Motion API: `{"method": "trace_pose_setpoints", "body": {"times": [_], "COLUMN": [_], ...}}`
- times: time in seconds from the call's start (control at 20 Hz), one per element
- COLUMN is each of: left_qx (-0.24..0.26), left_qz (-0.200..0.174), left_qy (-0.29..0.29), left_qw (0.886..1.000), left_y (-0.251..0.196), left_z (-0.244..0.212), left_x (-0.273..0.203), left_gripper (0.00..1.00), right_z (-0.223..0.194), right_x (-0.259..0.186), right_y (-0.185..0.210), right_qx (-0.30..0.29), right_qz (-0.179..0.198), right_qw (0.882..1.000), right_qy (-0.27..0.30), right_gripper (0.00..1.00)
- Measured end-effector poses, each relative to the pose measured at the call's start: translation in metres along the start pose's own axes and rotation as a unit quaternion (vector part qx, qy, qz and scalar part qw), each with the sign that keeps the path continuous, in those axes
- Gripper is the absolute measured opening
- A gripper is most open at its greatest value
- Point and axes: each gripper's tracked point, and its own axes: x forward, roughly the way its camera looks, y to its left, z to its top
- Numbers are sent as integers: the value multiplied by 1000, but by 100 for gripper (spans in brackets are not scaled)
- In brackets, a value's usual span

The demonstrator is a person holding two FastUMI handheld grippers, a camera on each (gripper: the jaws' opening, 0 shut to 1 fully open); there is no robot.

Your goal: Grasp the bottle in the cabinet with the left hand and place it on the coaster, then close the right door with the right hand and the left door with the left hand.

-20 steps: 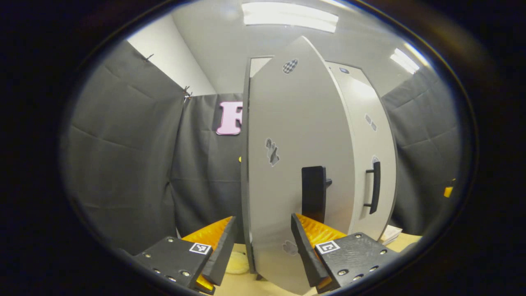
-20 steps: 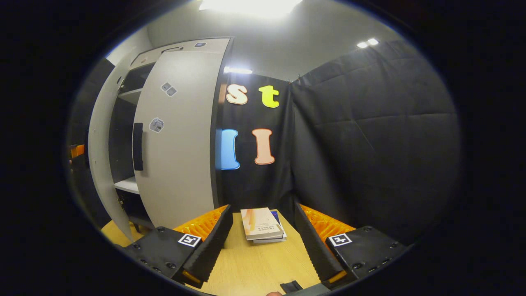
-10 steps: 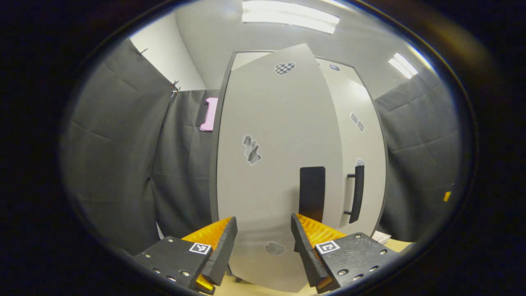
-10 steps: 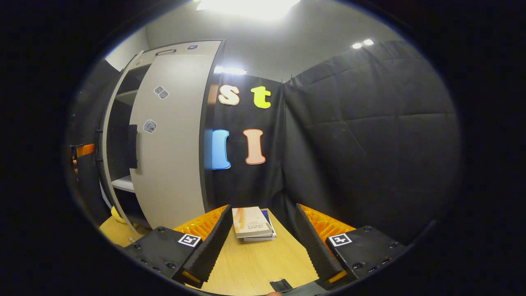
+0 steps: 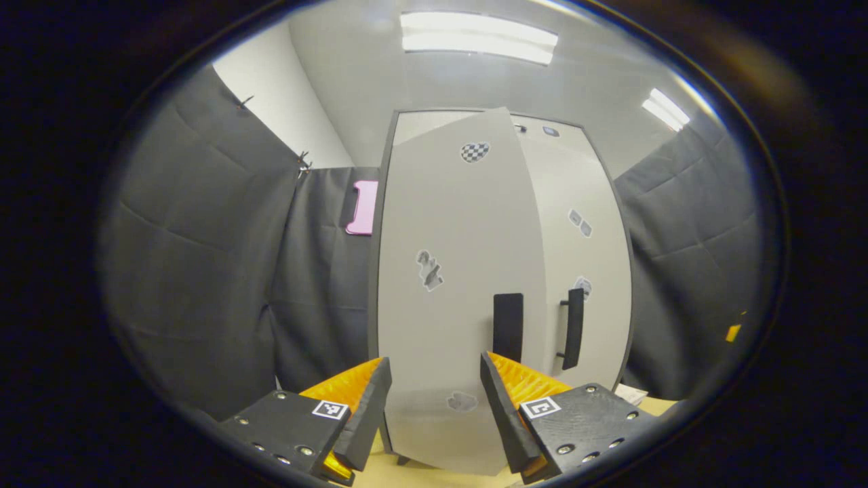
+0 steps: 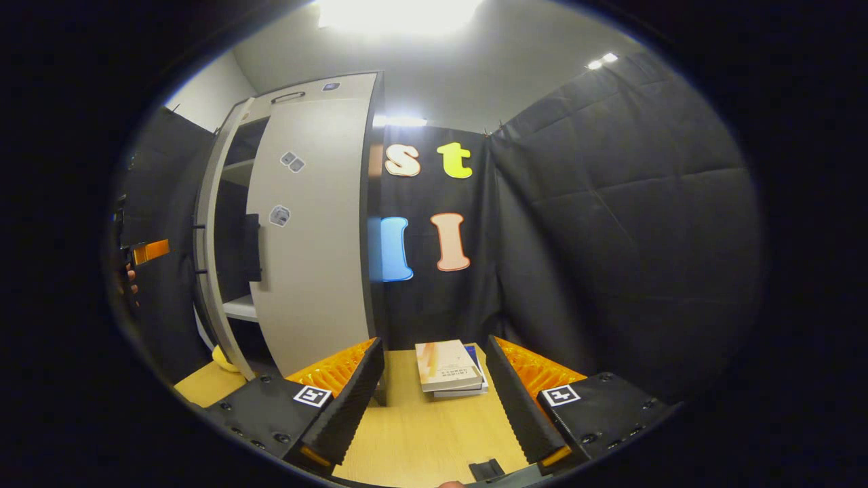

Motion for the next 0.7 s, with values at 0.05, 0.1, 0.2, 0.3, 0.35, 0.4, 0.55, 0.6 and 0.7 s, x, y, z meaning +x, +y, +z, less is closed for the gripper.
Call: {"method": "trace_pose_setpoints", "body": {"times": [0.05,0.1,0.2,0.3,0.35,0.4,0.55,0.6,0.7], "left_qx": [10,19,27,31,35,37,36,36,36], "left_qz": [5,11,18,22,23,25,30,33,37], "left_qy": [4,8,13,17,18,20,26,26,28], "left_qw": [1000,1000,999,999,999,999,999,998,998], "left_y": [2,5,9,11,13,17,30,35,46], "left_z": [0,1,2,4,4,5,2,4,7], "left_x": [-12,-26,-51,-70,-77,-85,-104,-109,-120], "left_gripper": [77,77,77,77,76,76,77,77,77], "right_z": [0,1,1,4,8,12,23,27,31], "right_x": [0,1,-3,-8,-11,-14,-28,-33,-43], "right_y": [6,11,19,29,32,34,40,42,48], "right_qx": [2,4,6,10,9,6,7,8,9], "right_qz": [14,26,42,59,64,64,66,66,66], "right_qw": [1000,1000,999,998,998,998,998,997,997], "right_qy": [-1,-2,-1,0,-4,-9,-21,-25,-29], "right_gripper": [96,96,96,96,94,96,94,96,96]}}
